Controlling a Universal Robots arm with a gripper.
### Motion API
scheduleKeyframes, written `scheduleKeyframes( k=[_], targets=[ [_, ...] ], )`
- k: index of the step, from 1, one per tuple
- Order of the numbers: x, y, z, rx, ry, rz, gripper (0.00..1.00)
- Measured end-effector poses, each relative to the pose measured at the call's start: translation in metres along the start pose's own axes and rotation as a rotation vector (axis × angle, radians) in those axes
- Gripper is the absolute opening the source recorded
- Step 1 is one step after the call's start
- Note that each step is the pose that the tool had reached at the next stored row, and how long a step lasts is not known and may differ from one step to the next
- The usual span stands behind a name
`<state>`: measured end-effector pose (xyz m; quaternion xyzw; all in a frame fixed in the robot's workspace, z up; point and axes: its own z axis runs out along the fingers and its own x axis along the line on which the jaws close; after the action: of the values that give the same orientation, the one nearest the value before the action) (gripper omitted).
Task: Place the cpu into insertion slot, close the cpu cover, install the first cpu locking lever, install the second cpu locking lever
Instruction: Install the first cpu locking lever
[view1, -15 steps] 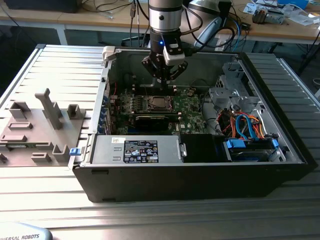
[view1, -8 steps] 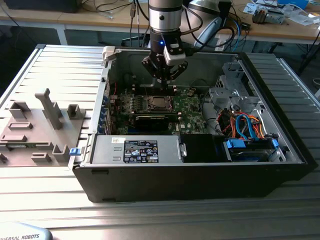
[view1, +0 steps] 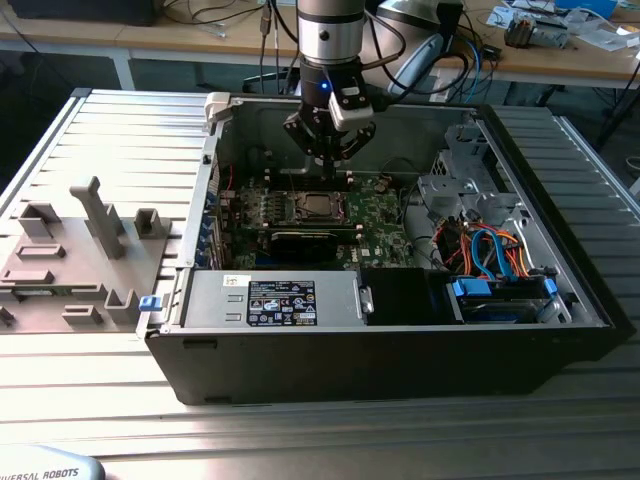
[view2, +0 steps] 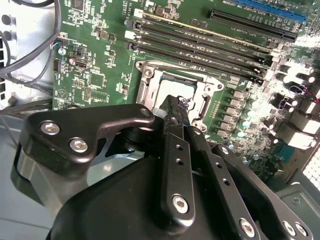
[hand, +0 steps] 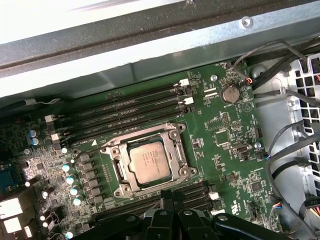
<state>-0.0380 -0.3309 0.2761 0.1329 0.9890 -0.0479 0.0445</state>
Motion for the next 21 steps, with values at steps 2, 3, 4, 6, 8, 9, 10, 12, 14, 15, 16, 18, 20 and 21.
scheduleKeyframes(
  k=[2,3,4,6,8,9,10,12,14,15,16,18,20,21],
  targets=[
    [0.0,0.0,0.0,-0.0004,-0.0004,-0.004,0.11],
    [0.0,0.0,0.0,-0.0006,-0.0006,-0.006,0.11],
    [0.0,0.0,0.0,-0.0007,-0.0008,-0.008,0.11],
    [0.0,0.0,0.0,-0.0014,-0.0014,-0.016,0.11],
    [0.0,0.0,0.0,-0.0017,-0.0018,-0.02,0.11],
    [0.0,0.0,0.0,-0.002,-0.002,-0.023,0.11],
    [0.0,0.0,0.0,-0.0024,-0.0023,-0.026,0.11],
    [0.0,0.0,0.0,-0.0029,-0.0027,-0.031,0.11],
    [0.0,0.0,0.0,-0.0036,-0.0035,-0.04,0.11],
    [0.0,0.0,0.0,-0.0038,-0.0036,-0.042,0.11],
    [0.0,0.0,0.0,-0.004,-0.0038,-0.044,0.11],
    [0.0,0.0,0.0,-0.0044,-0.0043,-0.049,0.11],
    [0.0,0.0,0.0,-0.0048,-0.0048,-0.055,0.11],
    [0.0,0.0,0.0,-0.0049,-0.0051,-0.057,0.11]
  ],
)
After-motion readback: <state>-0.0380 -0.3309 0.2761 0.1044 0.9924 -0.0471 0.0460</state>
